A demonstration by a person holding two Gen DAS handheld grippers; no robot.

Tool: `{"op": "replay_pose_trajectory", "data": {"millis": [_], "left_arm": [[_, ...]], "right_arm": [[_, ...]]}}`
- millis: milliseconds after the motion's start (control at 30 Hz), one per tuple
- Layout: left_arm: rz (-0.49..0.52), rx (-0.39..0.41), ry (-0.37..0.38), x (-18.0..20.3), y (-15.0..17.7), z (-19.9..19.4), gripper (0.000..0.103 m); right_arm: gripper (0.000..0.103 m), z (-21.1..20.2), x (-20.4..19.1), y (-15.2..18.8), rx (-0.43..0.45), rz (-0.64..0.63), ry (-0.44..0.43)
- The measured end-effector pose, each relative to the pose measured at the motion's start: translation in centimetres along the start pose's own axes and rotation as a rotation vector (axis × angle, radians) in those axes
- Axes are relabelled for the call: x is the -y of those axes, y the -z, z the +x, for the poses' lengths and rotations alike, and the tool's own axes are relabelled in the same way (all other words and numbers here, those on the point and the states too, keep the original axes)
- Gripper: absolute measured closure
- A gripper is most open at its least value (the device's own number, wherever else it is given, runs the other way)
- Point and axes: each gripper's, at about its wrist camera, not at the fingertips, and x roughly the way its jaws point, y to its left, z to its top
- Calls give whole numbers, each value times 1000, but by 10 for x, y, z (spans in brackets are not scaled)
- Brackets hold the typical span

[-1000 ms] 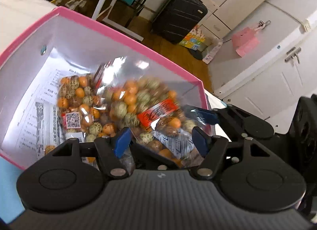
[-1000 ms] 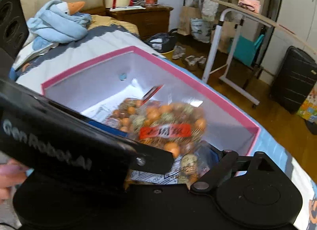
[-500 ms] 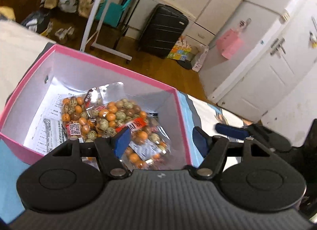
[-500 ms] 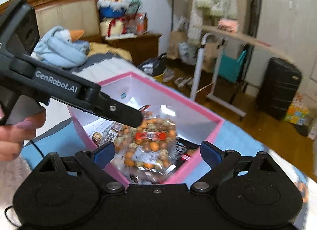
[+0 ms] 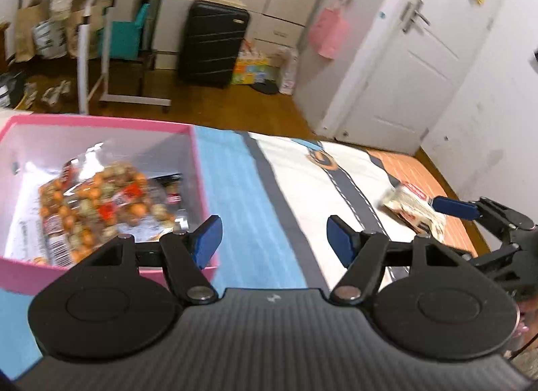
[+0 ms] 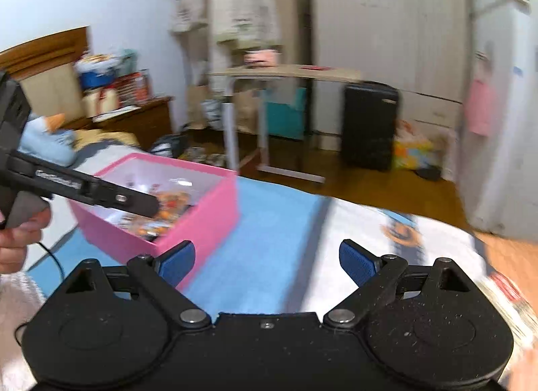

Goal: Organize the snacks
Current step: 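Move both tools toward the cream snack bag on the bed, then grasp the cream snack bag with the left gripper while the right gripper pinches it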

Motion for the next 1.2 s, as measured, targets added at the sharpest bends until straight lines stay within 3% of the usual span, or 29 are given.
{"op": "replay_pose_trajectory", "data": {"millis": [233,433,667,867,1000,1200], "left_arm": [[111,-87,83,66,-21,45,36],[179,-134,152,118,-28,107,36],[145,-209,236,151,-20,193,36],[116,-220,264,173,-21,256,36],[131,-206,281,195,-24,289,36],[124,-268,286,216,-16,336,35]], "right_arm": [[8,-28,55,21,-3,61,189],[8,-22,111,59,-55,209,307],[8,3,150,99,-92,259,477],[8,22,188,131,-67,392,511],[8,36,209,142,-77,472,467],[6,61,226,145,-101,455,444]]}}
